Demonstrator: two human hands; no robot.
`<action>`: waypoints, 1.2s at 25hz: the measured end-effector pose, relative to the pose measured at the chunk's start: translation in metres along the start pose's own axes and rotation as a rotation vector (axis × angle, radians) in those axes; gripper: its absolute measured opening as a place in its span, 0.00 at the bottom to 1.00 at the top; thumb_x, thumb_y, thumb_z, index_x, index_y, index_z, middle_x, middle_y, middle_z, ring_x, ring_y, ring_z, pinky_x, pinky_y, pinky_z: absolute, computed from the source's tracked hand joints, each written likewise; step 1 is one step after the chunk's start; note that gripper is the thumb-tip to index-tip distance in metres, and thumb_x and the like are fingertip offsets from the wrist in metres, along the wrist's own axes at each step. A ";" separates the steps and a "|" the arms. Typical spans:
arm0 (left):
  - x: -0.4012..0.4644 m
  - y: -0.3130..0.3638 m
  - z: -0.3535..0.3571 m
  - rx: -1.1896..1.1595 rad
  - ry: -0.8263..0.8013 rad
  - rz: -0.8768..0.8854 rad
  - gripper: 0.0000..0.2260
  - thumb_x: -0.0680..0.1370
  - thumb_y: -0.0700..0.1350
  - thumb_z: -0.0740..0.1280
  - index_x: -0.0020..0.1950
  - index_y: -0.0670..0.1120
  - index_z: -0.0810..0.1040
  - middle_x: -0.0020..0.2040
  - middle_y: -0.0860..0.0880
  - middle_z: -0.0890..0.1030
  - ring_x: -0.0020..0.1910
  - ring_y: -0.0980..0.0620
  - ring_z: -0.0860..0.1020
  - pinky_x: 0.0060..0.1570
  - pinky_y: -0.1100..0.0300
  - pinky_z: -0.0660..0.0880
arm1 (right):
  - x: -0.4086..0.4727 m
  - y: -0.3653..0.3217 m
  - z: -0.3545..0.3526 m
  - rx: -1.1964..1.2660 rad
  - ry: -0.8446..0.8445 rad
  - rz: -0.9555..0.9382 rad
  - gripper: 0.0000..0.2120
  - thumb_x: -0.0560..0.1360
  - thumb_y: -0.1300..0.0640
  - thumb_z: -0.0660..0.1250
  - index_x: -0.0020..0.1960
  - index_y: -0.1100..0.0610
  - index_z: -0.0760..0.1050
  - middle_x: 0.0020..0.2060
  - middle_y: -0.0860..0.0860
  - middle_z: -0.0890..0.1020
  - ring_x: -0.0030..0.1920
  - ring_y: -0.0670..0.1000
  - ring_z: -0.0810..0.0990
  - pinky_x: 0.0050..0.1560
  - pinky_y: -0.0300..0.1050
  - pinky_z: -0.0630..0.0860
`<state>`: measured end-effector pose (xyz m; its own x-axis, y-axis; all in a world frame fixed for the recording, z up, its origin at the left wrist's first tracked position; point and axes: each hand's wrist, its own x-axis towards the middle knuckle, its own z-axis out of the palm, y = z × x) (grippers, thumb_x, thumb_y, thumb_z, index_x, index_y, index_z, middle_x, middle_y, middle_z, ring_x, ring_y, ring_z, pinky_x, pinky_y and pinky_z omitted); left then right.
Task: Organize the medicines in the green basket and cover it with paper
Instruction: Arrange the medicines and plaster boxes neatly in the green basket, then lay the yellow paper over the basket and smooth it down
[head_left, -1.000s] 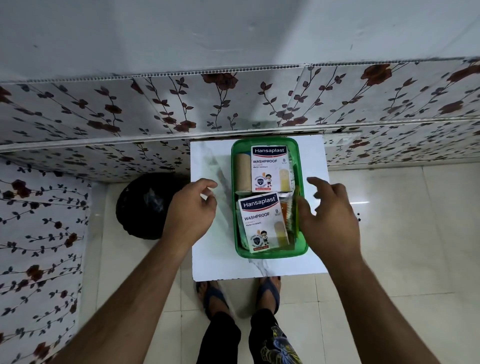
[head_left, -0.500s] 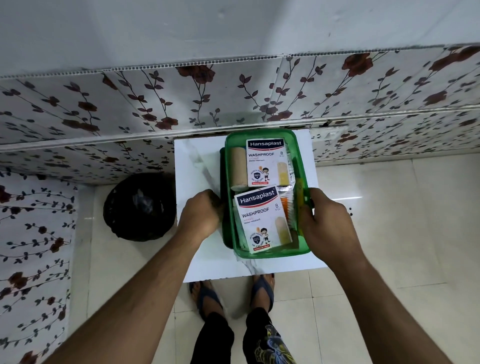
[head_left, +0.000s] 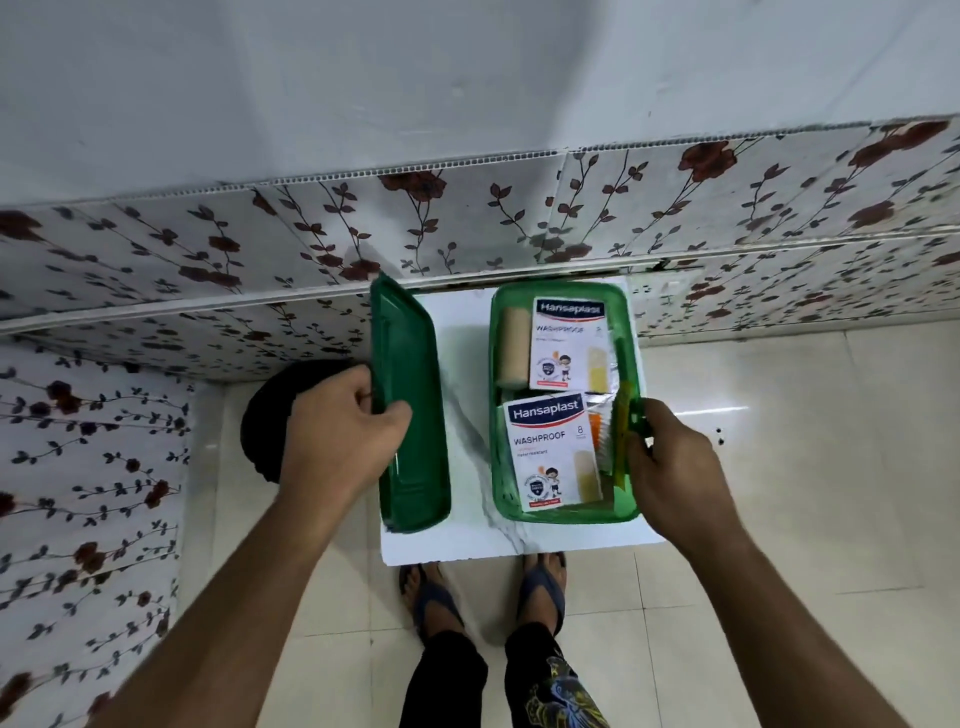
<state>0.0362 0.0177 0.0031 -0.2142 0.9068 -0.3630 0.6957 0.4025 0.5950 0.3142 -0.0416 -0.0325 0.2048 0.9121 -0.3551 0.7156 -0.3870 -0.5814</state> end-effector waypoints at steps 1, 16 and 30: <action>-0.006 0.006 -0.009 0.056 0.052 0.059 0.10 0.70 0.44 0.68 0.31 0.45 0.70 0.29 0.49 0.72 0.28 0.50 0.70 0.27 0.59 0.66 | 0.002 -0.006 0.009 -0.002 -0.023 -0.013 0.09 0.79 0.60 0.59 0.56 0.59 0.74 0.44 0.58 0.84 0.39 0.61 0.79 0.38 0.52 0.75; -0.040 0.084 0.089 0.594 0.043 0.312 0.20 0.67 0.54 0.75 0.50 0.41 0.78 0.54 0.40 0.81 0.27 0.43 0.80 0.25 0.62 0.62 | 0.025 -0.004 0.021 0.561 -0.064 0.221 0.11 0.81 0.56 0.60 0.54 0.53 0.81 0.44 0.51 0.86 0.31 0.49 0.81 0.33 0.44 0.73; 0.022 0.020 0.055 -0.229 -0.096 -0.184 0.25 0.81 0.55 0.61 0.77 0.52 0.61 0.74 0.48 0.68 0.67 0.47 0.72 0.59 0.53 0.69 | 0.060 -0.027 0.020 0.529 -0.147 0.180 0.17 0.78 0.45 0.64 0.64 0.49 0.77 0.52 0.47 0.82 0.51 0.48 0.82 0.53 0.52 0.79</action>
<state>0.0832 0.0390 -0.0329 -0.2487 0.8043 -0.5396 0.4766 0.5867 0.6547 0.2942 0.0207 -0.0525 0.1706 0.8117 -0.5586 0.2390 -0.5841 -0.7757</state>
